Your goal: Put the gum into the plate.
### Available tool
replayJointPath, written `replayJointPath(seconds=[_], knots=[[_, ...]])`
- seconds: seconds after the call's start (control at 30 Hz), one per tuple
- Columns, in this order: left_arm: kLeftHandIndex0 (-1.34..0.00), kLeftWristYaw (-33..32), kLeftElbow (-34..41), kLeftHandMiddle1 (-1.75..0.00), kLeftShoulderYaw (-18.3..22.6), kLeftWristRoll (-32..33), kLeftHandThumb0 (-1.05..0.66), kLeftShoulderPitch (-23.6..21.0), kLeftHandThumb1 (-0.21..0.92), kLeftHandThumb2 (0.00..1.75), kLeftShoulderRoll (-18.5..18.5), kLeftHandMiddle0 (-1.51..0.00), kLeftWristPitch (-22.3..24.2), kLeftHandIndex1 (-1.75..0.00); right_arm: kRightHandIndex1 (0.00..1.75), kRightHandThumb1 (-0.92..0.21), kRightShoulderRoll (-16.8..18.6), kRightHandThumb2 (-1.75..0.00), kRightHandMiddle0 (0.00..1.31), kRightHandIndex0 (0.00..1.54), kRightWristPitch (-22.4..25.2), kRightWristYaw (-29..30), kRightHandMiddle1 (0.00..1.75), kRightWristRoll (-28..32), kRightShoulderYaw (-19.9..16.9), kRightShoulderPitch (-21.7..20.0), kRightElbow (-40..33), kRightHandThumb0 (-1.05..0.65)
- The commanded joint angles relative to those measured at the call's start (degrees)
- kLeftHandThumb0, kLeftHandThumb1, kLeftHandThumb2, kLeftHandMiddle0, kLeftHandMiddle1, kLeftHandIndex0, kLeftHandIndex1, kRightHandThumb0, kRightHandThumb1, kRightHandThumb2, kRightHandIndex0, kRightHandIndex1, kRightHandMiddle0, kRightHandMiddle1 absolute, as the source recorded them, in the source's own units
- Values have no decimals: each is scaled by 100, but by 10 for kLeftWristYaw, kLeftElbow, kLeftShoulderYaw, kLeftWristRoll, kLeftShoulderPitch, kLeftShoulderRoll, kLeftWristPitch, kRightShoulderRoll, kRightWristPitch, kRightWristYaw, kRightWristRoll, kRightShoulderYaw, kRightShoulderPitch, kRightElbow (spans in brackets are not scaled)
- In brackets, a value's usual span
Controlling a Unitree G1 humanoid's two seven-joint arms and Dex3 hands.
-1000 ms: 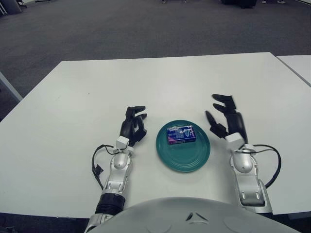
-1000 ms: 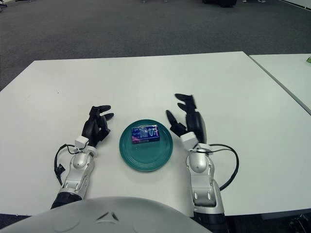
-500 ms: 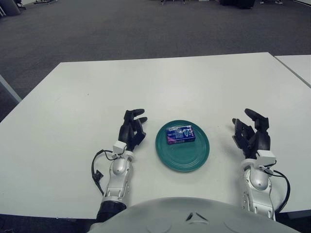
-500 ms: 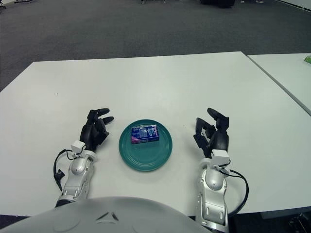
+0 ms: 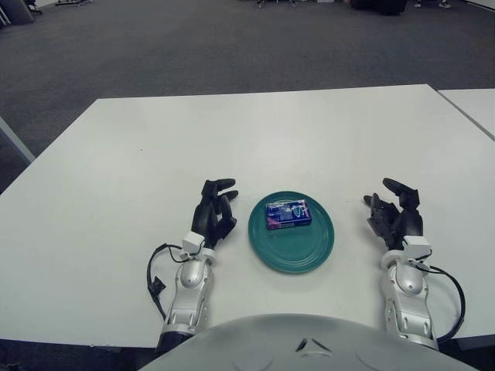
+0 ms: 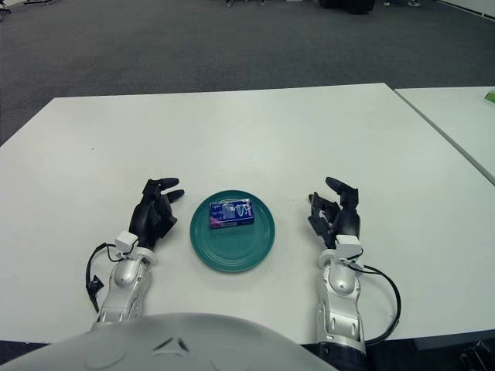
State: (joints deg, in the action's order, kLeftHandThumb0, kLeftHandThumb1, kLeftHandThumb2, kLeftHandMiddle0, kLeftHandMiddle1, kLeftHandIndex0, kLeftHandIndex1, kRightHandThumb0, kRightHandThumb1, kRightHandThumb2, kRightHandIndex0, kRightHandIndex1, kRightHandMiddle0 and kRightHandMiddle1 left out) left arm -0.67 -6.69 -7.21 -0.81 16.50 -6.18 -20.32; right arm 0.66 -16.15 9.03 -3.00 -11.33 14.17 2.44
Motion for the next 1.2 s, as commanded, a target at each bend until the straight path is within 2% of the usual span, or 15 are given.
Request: replayJointPath(seconds=[0.0,0.2,0.27,0.6,0.77,0.9,1.07,1.17], knots=[[-24,-10,-16,-113,-1,-3,-81,17,92,89,-9,-31,43,-136,90,-80,2,-79,3,52,-12,-2,117,4,3,-3,61,-48],[-26,-21,-17,-117,0,-4,-80,16,92,87,-8,-28,46,-137,93,-81,0,-77,1,50,-43,-7,120,8,6,-7,98,-48],[-27,-26,-13,-122,-1,-7,-80,15,92,87,-8,-26,46,-138,95,-77,0,-80,0,51,-49,-9,122,12,6,-7,106,-47],[-27,-38,1,-130,-7,-21,-83,16,92,88,-3,-23,54,-140,106,-68,3,-89,0,52,-58,-25,126,27,13,0,124,-43],[-27,-46,-19,-131,-11,-35,-83,15,92,88,-1,-23,48,-141,112,-65,3,-92,0,54,-64,-29,128,26,15,5,129,-43],[-25,-55,-68,-128,-4,-40,-81,-2,92,88,2,-24,37,-142,112,-68,3,-91,0,53,-72,-31,127,25,16,7,138,-45],[-22,-45,-144,-122,17,-18,-82,-32,92,91,6,-25,18,-141,106,-78,0,-83,0,56,-88,-31,123,22,16,6,151,-52],[-21,-39,-142,-120,19,-9,-83,-32,92,92,5,-25,16,-141,104,-80,0,-79,1,57,-97,-27,122,16,19,8,153,-54]])
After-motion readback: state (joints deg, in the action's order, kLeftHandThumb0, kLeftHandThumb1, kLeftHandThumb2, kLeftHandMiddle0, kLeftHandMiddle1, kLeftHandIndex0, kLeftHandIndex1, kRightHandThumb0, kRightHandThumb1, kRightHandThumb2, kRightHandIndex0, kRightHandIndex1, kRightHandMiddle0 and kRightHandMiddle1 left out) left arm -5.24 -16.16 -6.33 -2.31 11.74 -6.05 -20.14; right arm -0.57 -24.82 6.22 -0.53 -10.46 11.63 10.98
